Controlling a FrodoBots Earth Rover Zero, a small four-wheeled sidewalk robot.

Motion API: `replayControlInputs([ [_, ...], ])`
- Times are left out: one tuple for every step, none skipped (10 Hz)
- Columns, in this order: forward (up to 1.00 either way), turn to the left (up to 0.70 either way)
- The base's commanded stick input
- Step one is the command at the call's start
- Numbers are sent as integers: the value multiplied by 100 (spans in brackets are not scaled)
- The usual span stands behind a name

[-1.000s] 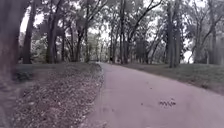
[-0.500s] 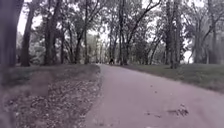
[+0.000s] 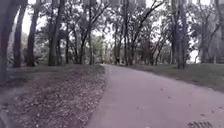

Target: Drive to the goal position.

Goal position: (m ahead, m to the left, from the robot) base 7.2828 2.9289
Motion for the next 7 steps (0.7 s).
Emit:
replayControlInputs([
  [69, 1],
  [69, 1],
  [69, 1],
  [69, 3],
  [68, 13],
  [69, 7],
  [68, 1],
])
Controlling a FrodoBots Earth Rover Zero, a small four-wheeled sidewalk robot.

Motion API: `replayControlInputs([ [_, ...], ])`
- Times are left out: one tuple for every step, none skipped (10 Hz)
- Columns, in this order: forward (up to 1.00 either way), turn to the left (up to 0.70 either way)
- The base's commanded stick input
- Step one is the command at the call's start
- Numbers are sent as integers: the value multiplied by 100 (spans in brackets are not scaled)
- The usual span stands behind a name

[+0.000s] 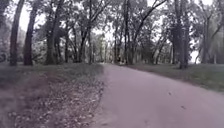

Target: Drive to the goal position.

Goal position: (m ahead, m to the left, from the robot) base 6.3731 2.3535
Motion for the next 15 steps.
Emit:
replayControlInputs([
  [69, 1],
  [69, 1],
  [69, 1],
  [69, 1],
  [69, 1],
  [69, -1],
  [69, -7],
  [69, -14],
  [68, -14],
  [69, -14],
  [69, -14],
  [69, -10],
  [68, 0],
  [69, 0],
  [69, 0],
])
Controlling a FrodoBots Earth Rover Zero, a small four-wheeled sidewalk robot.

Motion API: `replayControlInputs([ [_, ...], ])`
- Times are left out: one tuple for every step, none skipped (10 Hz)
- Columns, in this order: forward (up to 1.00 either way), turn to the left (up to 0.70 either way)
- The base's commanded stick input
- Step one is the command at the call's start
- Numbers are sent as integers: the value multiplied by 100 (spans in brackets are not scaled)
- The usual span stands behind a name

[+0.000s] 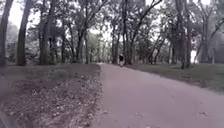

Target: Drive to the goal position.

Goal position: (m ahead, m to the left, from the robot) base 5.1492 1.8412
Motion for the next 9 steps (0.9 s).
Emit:
replayControlInputs([
  [69, 0],
  [69, 0],
  [69, 0],
  [69, 1],
  [69, 11],
  [68, 14],
  [69, 14],
  [69, 14],
  [69, 14],
])
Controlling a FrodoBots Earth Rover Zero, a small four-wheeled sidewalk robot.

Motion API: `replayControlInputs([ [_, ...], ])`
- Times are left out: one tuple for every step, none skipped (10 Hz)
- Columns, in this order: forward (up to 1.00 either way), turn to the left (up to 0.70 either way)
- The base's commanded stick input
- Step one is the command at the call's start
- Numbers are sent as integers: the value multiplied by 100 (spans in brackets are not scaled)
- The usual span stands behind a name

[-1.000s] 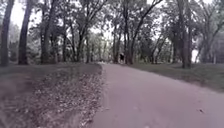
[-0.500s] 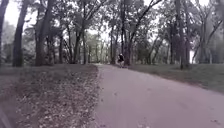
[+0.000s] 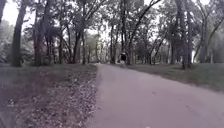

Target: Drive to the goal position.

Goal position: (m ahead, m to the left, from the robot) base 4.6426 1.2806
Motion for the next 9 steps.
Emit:
replayControlInputs([
  [69, 14],
  [69, 14],
  [69, 14],
  [69, 1],
  [69, 0],
  [69, 0],
  [69, 0],
  [69, 0],
  [69, 0],
])
